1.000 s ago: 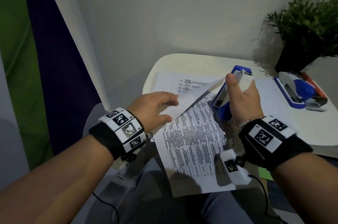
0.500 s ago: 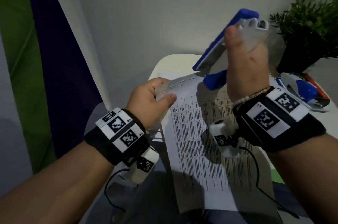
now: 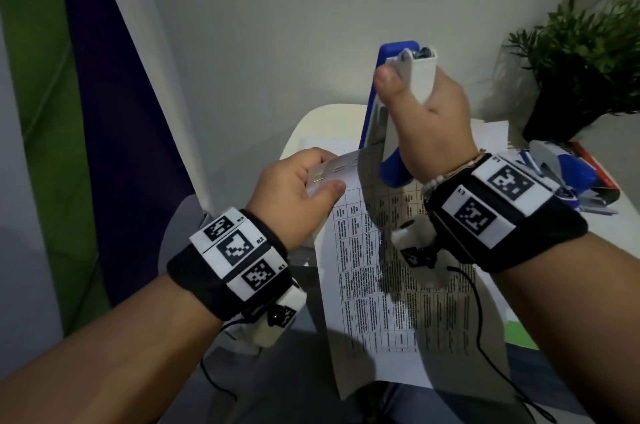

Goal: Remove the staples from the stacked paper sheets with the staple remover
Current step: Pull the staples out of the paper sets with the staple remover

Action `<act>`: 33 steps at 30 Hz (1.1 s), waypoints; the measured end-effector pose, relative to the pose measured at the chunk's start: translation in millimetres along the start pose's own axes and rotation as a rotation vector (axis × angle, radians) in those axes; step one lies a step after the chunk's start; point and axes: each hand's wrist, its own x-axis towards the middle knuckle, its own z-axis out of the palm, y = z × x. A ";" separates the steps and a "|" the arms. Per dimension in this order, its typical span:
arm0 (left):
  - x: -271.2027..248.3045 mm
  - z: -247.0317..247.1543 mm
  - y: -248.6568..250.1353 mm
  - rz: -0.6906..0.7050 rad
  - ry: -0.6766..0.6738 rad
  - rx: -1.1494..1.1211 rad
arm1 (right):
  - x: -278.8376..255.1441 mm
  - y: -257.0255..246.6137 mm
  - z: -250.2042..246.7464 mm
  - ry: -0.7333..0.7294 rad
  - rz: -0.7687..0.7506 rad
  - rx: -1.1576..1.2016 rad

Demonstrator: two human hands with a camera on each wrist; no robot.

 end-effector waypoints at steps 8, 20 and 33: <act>-2.2 0.4 7.5 0.063 0.001 0.034 | 3.9 3.5 2.5 -0.005 -0.002 0.083; 5.0 4.9 0.9 0.029 0.018 0.111 | 4.2 7.6 1.4 0.042 0.128 0.210; 16.1 -14.9 -26.0 -0.048 -0.080 0.465 | -25.8 78.7 -41.1 0.139 0.452 -0.165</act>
